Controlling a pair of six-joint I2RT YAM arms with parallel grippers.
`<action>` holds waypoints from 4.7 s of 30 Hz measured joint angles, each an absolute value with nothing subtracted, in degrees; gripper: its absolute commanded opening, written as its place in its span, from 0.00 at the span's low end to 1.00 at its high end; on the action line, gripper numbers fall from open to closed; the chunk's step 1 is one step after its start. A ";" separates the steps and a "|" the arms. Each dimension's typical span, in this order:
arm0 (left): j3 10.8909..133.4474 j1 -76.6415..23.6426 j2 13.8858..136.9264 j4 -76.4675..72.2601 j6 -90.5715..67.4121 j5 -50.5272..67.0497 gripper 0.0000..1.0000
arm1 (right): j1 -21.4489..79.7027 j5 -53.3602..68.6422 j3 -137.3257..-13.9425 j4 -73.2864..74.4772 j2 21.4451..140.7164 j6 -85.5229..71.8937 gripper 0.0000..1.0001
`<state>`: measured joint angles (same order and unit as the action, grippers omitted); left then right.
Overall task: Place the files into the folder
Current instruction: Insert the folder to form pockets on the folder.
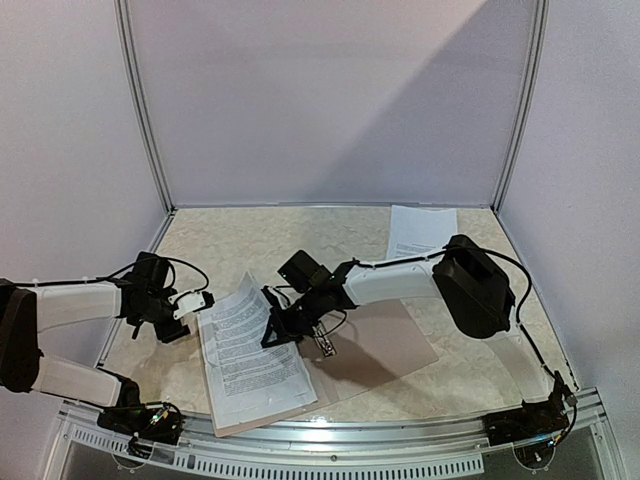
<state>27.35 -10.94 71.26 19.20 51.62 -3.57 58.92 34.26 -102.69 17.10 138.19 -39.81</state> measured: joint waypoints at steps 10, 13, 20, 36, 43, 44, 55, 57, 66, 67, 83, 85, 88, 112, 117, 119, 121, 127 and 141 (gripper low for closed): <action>28.14 -10.70 75.07 14.79 50.43 -3.62 0.65 | 58.63 38.76 -102.67 12.45 139.06 -42.11 0.00; 28.25 -10.70 75.96 13.04 50.33 -3.70 0.65 | 58.61 39.57 -102.67 11.05 139.85 -43.20 0.00; 28.25 -10.68 76.18 12.38 50.35 -3.75 0.65 | 58.59 39.70 -102.67 10.76 140.64 -44.47 0.00; 28.08 -10.68 76.93 10.31 50.35 -4.43 0.65 | 58.59 40.95 -102.76 16.16 138.56 -41.63 0.00; 28.08 -10.68 76.90 10.35 50.35 -4.45 0.65 | 58.52 39.31 -103.72 20.36 134.85 -38.83 0.00; 28.08 -10.68 76.88 10.35 50.35 -4.45 0.65 | 58.48 39.05 -103.79 21.10 134.28 -38.39 0.00; 28.88 -10.61 72.31 20.84 50.50 -2.61 0.63 | 56.12 38.26 -103.04 27.86 132.70 -33.89 0.00; 28.88 -11.11 70.22 26.02 50.76 -0.38 0.61 | 55.68 39.40 -101.21 27.29 132.38 -33.85 0.00; 27.35 -17.96 66.30 34.76 49.89 3.51 0.60 | 55.75 43.35 -93.03 18.55 132.29 -39.55 0.00; 27.24 -18.04 66.30 34.59 49.80 3.46 0.60 | 55.83 43.64 -92.64 17.45 132.29 -40.25 0.00; 27.88 -19.68 69.30 30.35 49.89 1.87 0.59 | 58.19 44.31 -88.40 3.25 132.07 -52.18 0.00; 27.83 -19.77 69.34 29.80 49.89 1.78 0.59 | 58.74 44.36 -88.40 1.76 132.09 -53.65 0.00; 27.70 -19.84 69.30 29.41 49.89 1.69 0.59 | 59.44 44.51 -88.42 -0.05 132.09 -55.46 0.00; 26.61 -19.99 68.51 26.70 49.91 0.47 0.60 | 59.55 40.32 -91.37 11.73 131.92 -52.71 0.49; 26.57 -20.10 68.49 25.89 49.91 -0.69 0.60 | 59.40 37.08 -92.66 20.84 129.86 -46.54 0.46; 26.57 -20.12 68.42 25.85 49.91 -0.84 0.60 | 59.24 35.75 -92.86 24.08 128.99 -44.27 0.38; 26.57 -20.14 68.07 25.78 49.93 -1.10 0.60 | 59.18 34.74 -92.82 26.39 128.42 -42.06 0.26; 26.46 -20.21 67.90 25.58 49.98 -1.54 0.60 | 59.18 34.00 -92.07 28.40 128.05 -40.01 0.02; 26.28 -20.25 69.49 22.17 50.57 -3.79 0.60 | 59.20 36.82 -90.59 23.97 128.49 -41.52 0.06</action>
<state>26.28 -20.25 69.49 22.17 50.57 -3.79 59.20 36.82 -90.59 23.97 128.49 -41.52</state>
